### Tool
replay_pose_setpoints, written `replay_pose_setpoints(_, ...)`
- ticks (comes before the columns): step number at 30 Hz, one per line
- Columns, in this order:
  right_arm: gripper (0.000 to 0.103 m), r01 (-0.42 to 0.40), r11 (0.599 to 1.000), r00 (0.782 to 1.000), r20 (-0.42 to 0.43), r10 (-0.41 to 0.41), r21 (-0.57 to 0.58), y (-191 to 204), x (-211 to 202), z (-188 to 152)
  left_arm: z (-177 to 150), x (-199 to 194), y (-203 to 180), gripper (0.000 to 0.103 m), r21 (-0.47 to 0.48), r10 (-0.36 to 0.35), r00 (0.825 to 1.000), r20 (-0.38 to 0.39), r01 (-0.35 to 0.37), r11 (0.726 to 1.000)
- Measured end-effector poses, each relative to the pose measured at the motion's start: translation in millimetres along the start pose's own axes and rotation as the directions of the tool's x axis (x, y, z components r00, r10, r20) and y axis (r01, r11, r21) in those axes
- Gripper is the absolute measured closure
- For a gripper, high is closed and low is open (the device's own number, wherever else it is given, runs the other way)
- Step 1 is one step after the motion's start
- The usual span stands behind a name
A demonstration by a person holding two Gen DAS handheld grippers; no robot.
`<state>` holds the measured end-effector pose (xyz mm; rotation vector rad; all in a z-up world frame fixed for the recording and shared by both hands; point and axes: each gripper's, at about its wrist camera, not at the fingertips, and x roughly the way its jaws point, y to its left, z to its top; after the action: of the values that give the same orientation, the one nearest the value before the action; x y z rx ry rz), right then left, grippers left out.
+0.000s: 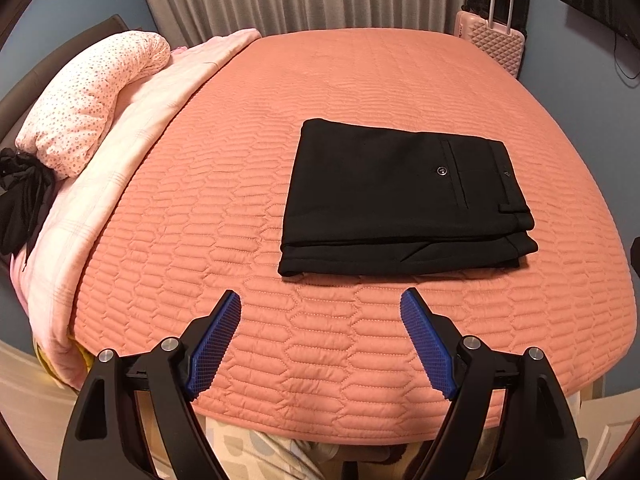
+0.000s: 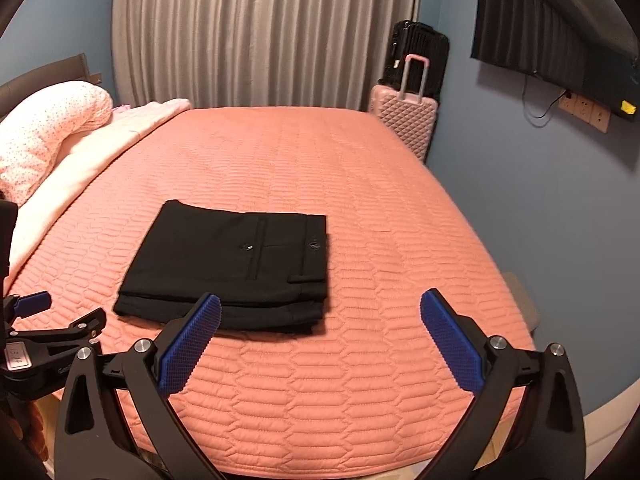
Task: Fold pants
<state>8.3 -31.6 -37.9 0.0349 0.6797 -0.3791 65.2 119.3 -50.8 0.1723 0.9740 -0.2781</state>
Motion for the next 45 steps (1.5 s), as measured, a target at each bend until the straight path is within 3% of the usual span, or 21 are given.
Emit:
replay_pose_setpoints(29, 0.005, -0.042, 0.998, 0.995, -0.084, 0.045, 0.036, 3.8, 30.1, -1.2, 6.0, 21.4, 3.2, 0.021, 0.002, 0.013, 1.0, -0.022, -0.013, 1.0)
replay_pose_setpoints(45, 0.005, -0.048, 0.999, 0.996, -0.078, 0.049, 0.015, 14.9, 31.3, 3.0, 9.9, 25.5, 8.5, 0.021, -0.012, 0.01, 1.0, -0.026, -0.011, 1.0)
